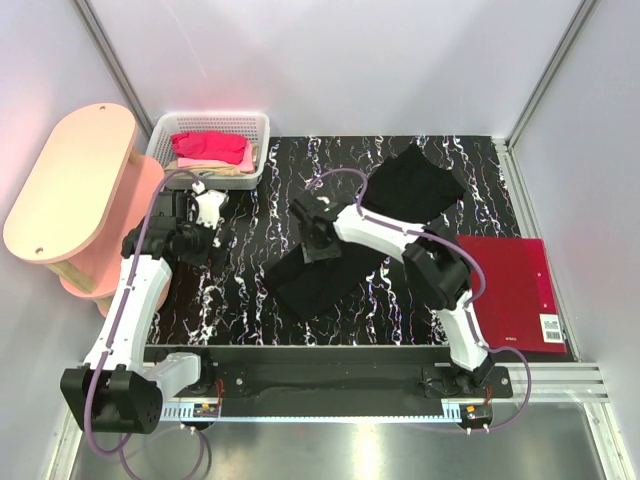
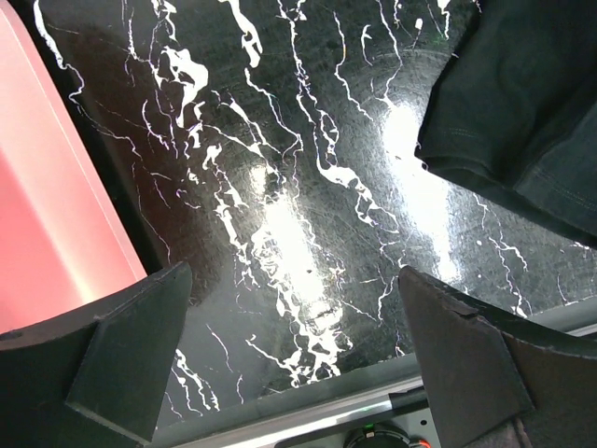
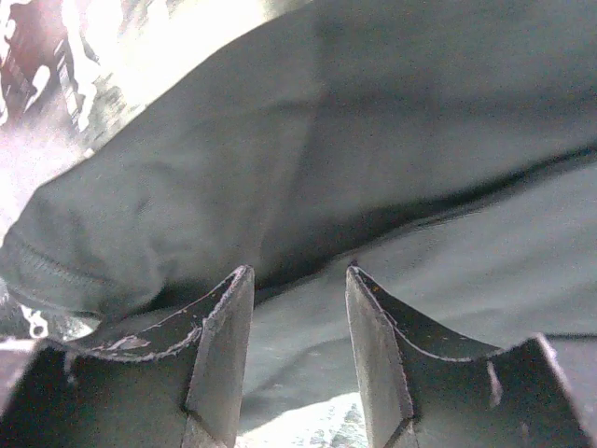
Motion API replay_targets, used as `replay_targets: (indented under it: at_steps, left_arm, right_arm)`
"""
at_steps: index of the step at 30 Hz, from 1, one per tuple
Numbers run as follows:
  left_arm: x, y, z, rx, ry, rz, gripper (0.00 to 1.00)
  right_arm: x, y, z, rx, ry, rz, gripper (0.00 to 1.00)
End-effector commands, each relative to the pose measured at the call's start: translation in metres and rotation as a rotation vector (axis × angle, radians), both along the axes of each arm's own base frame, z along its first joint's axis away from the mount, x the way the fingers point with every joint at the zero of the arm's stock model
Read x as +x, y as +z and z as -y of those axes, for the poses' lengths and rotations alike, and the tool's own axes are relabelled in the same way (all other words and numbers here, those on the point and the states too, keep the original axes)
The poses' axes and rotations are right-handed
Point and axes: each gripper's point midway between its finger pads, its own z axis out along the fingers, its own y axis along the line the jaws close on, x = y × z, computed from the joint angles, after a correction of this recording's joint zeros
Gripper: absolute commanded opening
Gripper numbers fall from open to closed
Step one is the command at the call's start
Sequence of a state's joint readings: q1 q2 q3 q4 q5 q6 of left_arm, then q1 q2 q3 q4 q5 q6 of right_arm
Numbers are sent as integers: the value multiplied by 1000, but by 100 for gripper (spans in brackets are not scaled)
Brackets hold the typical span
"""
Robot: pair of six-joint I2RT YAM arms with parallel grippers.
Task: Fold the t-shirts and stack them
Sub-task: Fold the tshirt
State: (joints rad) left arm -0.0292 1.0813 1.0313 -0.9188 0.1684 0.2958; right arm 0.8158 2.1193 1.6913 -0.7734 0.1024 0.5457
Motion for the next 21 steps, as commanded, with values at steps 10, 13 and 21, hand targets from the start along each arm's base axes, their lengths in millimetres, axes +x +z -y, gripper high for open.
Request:
replay_targets:
  at_steps: [10,13,21]
  left_arm:
    - [-2,4,-5,7,34,63,99]
    - [-4,5,-6,9,38,71,99]
    - [-10,13,-2,-9,21,72,99]
  right_arm:
    - [-22,-61,-4,-94,19,-112,51]
    - [-24,-77,4,-136,29,-125,51]
    - [-33,-78,56,-207,-4,-156,50]
